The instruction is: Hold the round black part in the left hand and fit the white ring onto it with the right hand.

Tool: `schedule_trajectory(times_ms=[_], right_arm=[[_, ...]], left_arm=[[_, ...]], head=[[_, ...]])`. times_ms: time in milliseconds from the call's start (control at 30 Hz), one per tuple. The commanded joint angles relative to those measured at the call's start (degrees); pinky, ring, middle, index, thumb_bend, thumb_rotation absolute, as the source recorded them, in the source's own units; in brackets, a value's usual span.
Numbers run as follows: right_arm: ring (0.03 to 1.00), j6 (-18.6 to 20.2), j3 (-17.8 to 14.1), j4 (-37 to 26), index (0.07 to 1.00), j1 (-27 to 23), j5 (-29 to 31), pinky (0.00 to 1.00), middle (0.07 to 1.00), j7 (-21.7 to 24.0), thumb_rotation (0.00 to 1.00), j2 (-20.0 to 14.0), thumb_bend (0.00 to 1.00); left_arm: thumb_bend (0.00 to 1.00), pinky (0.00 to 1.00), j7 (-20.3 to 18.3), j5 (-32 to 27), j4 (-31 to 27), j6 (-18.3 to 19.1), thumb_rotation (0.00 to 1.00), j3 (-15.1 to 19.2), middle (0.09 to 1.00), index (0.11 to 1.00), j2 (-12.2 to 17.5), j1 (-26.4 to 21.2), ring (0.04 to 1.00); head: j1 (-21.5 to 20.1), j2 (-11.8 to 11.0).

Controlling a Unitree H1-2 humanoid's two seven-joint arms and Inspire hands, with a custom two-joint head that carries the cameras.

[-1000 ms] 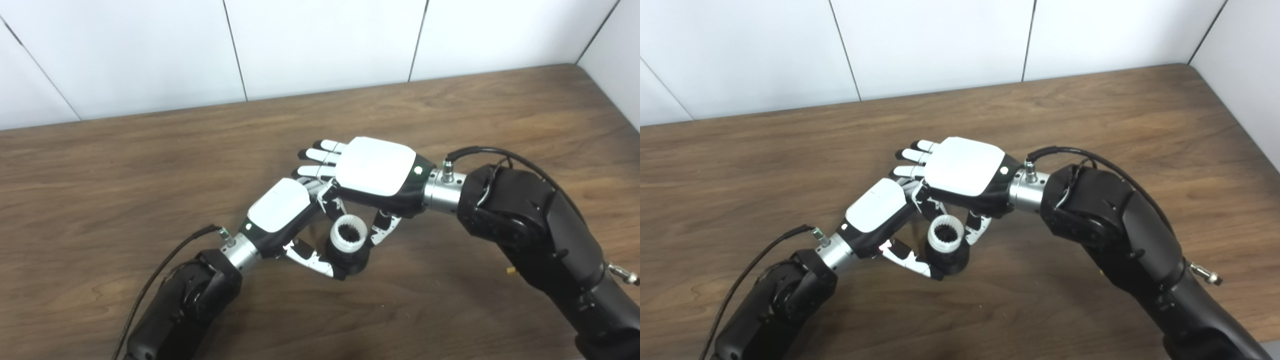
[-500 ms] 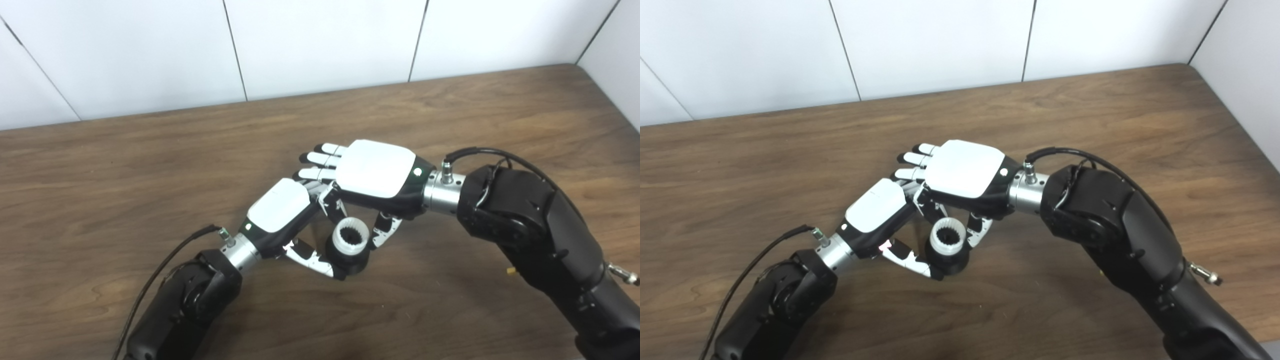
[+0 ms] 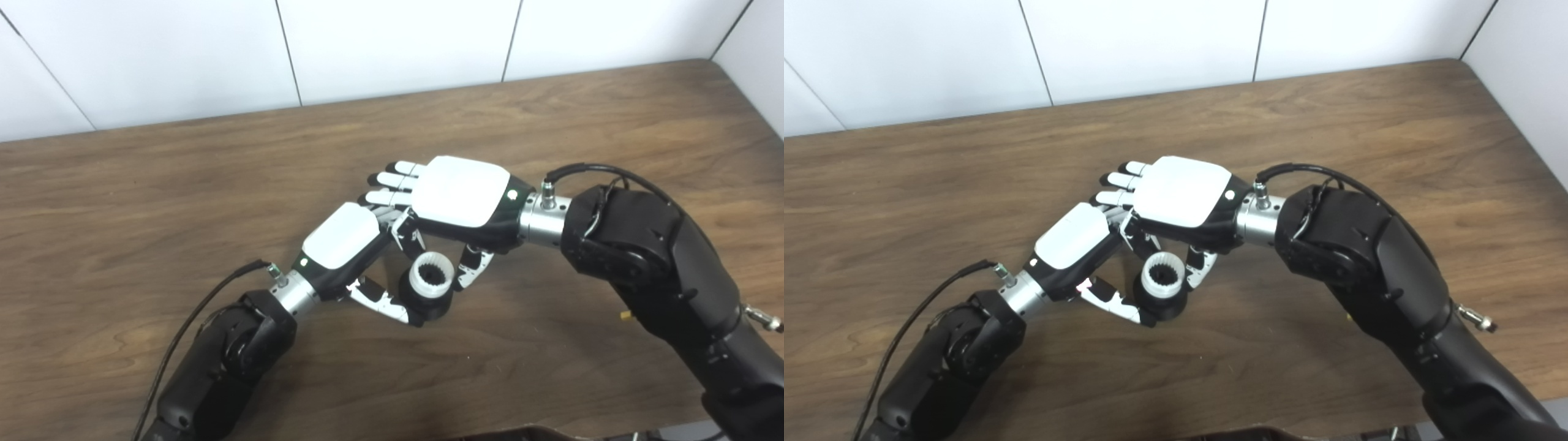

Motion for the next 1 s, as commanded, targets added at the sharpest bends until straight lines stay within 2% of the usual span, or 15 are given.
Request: schedule_trajectory(times_ms=[0,333,967], right_arm=[[1.000,0.5,-0.5,-2.1,0.481,-1.9,0.6,1.00,0.948,0.1,0.13,-0.1,0.52],[1.000,-0.6,-0.7,-2.1,0.481,-0.7,0.2,1.00,0.941,-1.7,0.13,0.2,0.52],[1.000,-0.2,-0.3,-3.3,0.481,0.0,0.1,1.00,0.945,-0.8,0.13,0.4,0.52]], left_arm=[[0.51,1.00,-0.6,1.1,-0.8,-0.2,0.05,-0.1,0.826,0.481,0.7,0.1,0.862],[0.51,1.00,-1.0,1.2,-1.1,0.5,0.05,-0.1,0.830,0.480,0.5,0.2,0.858],[0.51,1.00,-0.4,1.1,-1.2,0.1,0.05,-0.1,0.827,0.478,0.1,0.5,0.861]], head=[[0.0,0.0],[0.2,0.0],[0.4,0.5]])
